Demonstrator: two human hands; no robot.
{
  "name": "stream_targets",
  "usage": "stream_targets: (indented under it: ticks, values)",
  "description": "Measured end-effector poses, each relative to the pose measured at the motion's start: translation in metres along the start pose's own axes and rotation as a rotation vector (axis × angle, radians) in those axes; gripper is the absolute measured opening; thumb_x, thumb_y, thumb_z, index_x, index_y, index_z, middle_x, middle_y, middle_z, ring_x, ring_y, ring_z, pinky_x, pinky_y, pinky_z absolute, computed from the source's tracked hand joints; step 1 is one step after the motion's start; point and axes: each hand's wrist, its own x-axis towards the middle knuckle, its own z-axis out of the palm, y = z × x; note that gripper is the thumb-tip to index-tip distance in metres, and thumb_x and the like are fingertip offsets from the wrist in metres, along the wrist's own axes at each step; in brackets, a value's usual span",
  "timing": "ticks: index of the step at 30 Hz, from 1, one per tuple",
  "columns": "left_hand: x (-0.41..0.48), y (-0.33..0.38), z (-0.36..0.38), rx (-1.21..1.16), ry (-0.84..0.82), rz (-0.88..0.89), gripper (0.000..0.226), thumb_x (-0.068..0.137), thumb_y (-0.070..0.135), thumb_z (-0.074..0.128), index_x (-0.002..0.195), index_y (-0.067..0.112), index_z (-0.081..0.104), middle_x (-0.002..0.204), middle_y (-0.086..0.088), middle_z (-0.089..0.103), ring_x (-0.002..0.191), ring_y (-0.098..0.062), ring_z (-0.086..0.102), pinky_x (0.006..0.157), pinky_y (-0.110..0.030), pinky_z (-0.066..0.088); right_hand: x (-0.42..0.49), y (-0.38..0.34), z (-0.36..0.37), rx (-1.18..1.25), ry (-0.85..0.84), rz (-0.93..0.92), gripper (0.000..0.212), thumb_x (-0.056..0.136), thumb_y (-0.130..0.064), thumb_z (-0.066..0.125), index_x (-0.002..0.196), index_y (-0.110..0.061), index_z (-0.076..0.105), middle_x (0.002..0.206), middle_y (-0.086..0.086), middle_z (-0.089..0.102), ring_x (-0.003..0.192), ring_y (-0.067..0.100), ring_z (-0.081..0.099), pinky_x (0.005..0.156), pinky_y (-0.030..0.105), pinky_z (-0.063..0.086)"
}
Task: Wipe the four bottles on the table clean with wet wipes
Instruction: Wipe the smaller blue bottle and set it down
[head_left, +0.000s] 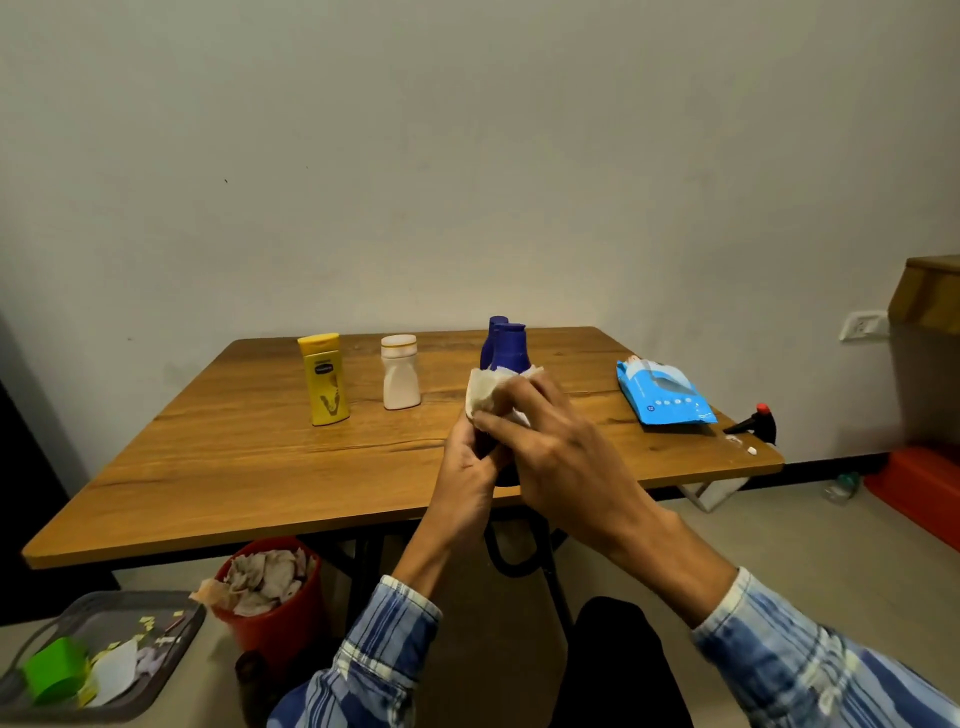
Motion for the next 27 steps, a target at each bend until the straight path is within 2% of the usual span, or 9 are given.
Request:
stream_targets:
  ticks: [2, 4, 7, 9, 13, 17, 22, 24, 27]
  values:
    - [0.002, 0.002, -0.001, -0.045, -0.022, -0.034, 0.051, 0.094, 0.004, 0.059, 0.142, 0.018, 0.047, 0.136, -0.011, 0.063, 0.131, -0.027, 0.058, 0.112, -0.051, 0.044, -0.005, 0.011, -0.001, 0.101, 0.069, 0.059, 0.031, 0.082, -0.002, 0.070, 0.113, -0.003, 0.072, 0.115, 0.014, 0.060, 0.111, 0.027, 0.055, 0.092, 0.033, 0.055]
    - [0.004, 0.004, 0.000, -0.094, -0.107, -0.059, 0.058, 0.097, 0.006, 0.058, 0.151, 0.017, 0.039, 0.143, -0.013, 0.058, 0.136, -0.028, 0.053, 0.112, -0.043, 0.045, -0.001, 0.025, -0.006, 0.235, 0.219, 0.223, 0.027, 0.084, 0.002, 0.067, 0.109, -0.005, 0.073, 0.115, 0.012, 0.057, 0.110, 0.023, 0.055, 0.089, 0.027, 0.054]
    - [0.008, 0.007, 0.004, -0.131, -0.137, -0.103, 0.061, 0.097, 0.015, 0.056, 0.154, 0.019, 0.036, 0.147, -0.014, 0.054, 0.136, -0.029, 0.051, 0.111, -0.043, 0.045, 0.009, 0.035, -0.010, 0.396, 0.348, 0.352, 0.030, 0.085, 0.006, 0.062, 0.110, -0.008, 0.072, 0.117, 0.009, 0.058, 0.110, 0.020, 0.057, 0.086, 0.024, 0.054]
    - [0.009, 0.009, 0.003, -0.165, -0.129, -0.098, 0.057, 0.099, 0.016, 0.054, 0.153, 0.018, 0.037, 0.147, -0.013, 0.054, 0.136, -0.028, 0.052, 0.113, -0.045, 0.043, 0.008, 0.030, -0.008, 0.434, 0.352, 0.358, 0.032, 0.086, 0.006, 0.063, 0.113, -0.009, 0.072, 0.119, 0.007, 0.060, 0.112, 0.018, 0.058, 0.089, 0.022, 0.053]
    - [0.014, 0.017, 0.000, -0.252, -0.072, -0.082, 0.048, 0.099, 0.013, 0.051, 0.147, 0.014, 0.046, 0.136, -0.013, 0.064, 0.119, -0.023, 0.064, 0.095, -0.034, 0.056, -0.020, 0.012, -0.001, 0.467, 0.283, 0.324, 0.037, 0.081, 0.012, 0.069, 0.111, -0.009, 0.073, 0.117, 0.003, 0.060, 0.113, 0.014, 0.057, 0.093, 0.019, 0.051]
    - [0.017, 0.017, 0.001, -0.280, -0.024, -0.116, 0.046, 0.098, 0.018, 0.051, 0.144, 0.016, 0.048, 0.127, -0.015, 0.067, 0.108, -0.022, 0.068, 0.087, -0.033, 0.059, -0.033, 0.012, 0.003, 0.475, 0.218, 0.275, 0.039, 0.078, 0.011, 0.069, 0.111, -0.010, 0.073, 0.114, 0.000, 0.060, 0.115, 0.009, 0.055, 0.096, 0.020, 0.049]
    - [0.017, 0.013, 0.009, -0.254, 0.024, -0.098, 0.044, 0.105, 0.022, 0.044, 0.148, 0.019, 0.044, 0.132, -0.015, 0.066, 0.115, -0.024, 0.065, 0.096, -0.038, 0.055, -0.018, 0.017, 0.005, 0.431, 0.215, 0.282, 0.033, 0.083, 0.005, 0.069, 0.113, -0.008, 0.071, 0.116, 0.005, 0.060, 0.110, 0.010, 0.055, 0.093, 0.025, 0.054]
    - [0.016, 0.012, 0.014, -0.212, 0.041, -0.082, 0.043, 0.108, 0.033, 0.036, 0.147, 0.017, 0.046, 0.137, -0.014, 0.063, 0.122, -0.025, 0.063, 0.098, -0.039, 0.054, -0.004, 0.022, 0.003, 0.415, 0.258, 0.334, 0.031, 0.087, 0.003, 0.067, 0.115, -0.008, 0.070, 0.116, 0.006, 0.060, 0.107, 0.013, 0.056, 0.087, 0.030, 0.056]
    - [0.017, 0.011, 0.016, -0.196, 0.066, -0.088, 0.059, 0.107, 0.053, 0.020, 0.149, 0.019, 0.044, 0.141, -0.009, 0.061, 0.130, -0.023, 0.059, 0.103, -0.041, 0.052, 0.013, 0.024, 0.002, 0.363, 0.277, 0.328, 0.030, 0.088, 0.001, 0.066, 0.117, -0.006, 0.069, 0.118, 0.009, 0.059, 0.107, 0.020, 0.056, 0.083, 0.034, 0.057]
